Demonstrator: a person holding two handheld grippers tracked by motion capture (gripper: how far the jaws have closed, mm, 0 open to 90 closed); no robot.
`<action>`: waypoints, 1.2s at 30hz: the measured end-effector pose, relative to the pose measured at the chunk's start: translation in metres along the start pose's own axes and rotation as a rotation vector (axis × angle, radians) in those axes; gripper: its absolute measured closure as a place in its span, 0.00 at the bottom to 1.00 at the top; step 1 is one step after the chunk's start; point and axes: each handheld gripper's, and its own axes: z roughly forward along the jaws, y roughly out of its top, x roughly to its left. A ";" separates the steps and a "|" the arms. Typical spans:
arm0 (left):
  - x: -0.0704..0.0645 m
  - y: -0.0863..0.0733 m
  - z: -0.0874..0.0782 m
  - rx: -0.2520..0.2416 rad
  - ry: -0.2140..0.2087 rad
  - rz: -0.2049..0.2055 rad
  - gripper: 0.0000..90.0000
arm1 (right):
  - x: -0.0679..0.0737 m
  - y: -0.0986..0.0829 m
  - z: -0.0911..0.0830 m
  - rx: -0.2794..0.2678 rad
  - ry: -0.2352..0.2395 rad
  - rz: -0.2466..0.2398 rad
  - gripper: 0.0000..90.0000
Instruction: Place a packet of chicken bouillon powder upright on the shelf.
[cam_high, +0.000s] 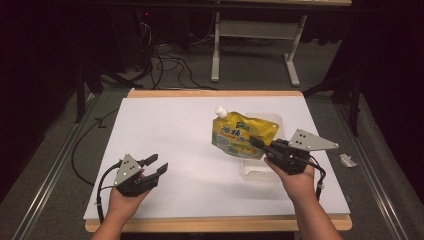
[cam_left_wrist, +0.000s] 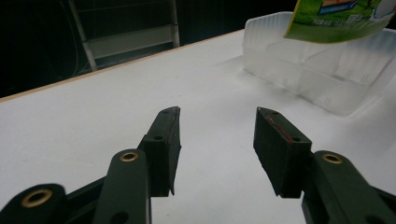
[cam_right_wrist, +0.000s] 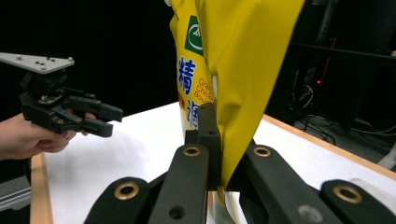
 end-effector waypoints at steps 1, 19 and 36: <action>0.000 0.000 0.000 0.000 0.000 0.000 0.57 | -0.001 0.000 -0.001 -0.002 -0.003 -0.001 1.00; 0.001 0.001 -0.001 -0.002 -0.001 0.003 0.57 | -0.037 -0.004 -0.033 -0.034 -0.121 0.043 1.00; 0.002 0.002 -0.007 -0.011 0.017 0.008 0.57 | -0.081 -0.025 -0.027 0.038 -0.177 0.099 1.00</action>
